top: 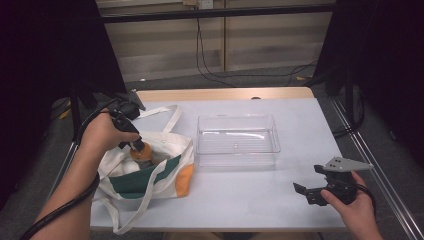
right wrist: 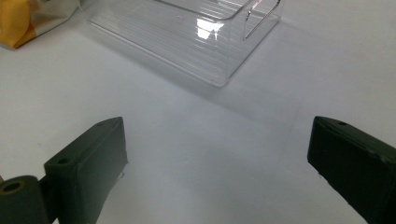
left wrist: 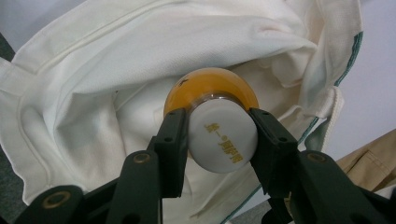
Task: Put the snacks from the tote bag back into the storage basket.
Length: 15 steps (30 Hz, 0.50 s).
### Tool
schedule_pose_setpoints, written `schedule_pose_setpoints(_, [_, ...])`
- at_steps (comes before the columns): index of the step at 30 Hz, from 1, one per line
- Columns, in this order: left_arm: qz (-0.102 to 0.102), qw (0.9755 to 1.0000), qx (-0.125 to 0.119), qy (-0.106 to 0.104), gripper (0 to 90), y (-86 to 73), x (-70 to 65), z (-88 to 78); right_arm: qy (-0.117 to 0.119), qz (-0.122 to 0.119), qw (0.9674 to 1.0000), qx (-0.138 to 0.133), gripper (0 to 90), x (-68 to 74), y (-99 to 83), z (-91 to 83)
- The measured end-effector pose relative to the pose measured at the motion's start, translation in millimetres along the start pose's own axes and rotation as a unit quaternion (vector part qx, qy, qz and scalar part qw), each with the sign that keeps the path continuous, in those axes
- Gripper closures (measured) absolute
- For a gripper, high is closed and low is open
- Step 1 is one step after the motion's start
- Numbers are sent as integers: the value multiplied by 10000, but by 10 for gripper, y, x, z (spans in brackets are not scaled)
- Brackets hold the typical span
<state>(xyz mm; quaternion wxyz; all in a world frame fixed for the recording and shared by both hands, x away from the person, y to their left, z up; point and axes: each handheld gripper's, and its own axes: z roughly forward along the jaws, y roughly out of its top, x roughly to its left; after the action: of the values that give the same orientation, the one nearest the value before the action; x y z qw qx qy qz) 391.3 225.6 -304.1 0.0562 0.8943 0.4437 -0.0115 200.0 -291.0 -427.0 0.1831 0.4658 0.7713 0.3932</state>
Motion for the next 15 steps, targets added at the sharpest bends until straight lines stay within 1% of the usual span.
schedule_pose_setpoints(5, [-46, 9999, 141, -16, 590, 19, -4, -9, -1, -3, 10000, 8, 44, 1, 0, 1])
schedule_pose_setpoints(6, [-37, 9999, 145, 6, 590, 28, -5, -9, 15, -26, 10000, 6, 44, -1, 1, -1])
schedule_pose_setpoints(8, [-101, 9998, 159, 19, 591, 35, -13, -7, 4, -25, 10000, -5, 44, 0, 2, -2])
schedule_pose_setpoints(10, [-109, 9998, 181, 29, 591, 36, -18, -7, 2, -21, 10000, -7, 44, 0, 2, -3])
schedule_pose_setpoints(14, [-53, 9998, 169, 10, 590, 26, -5, -12, 5, -14, 10000, -5, 44, -6, 1, -4])
schedule_pose_setpoints(15, [-45, 9999, 116, 14, 589, 20, 4, -10, 3, -8, 10000, -2, 44, -6, 1, -4])
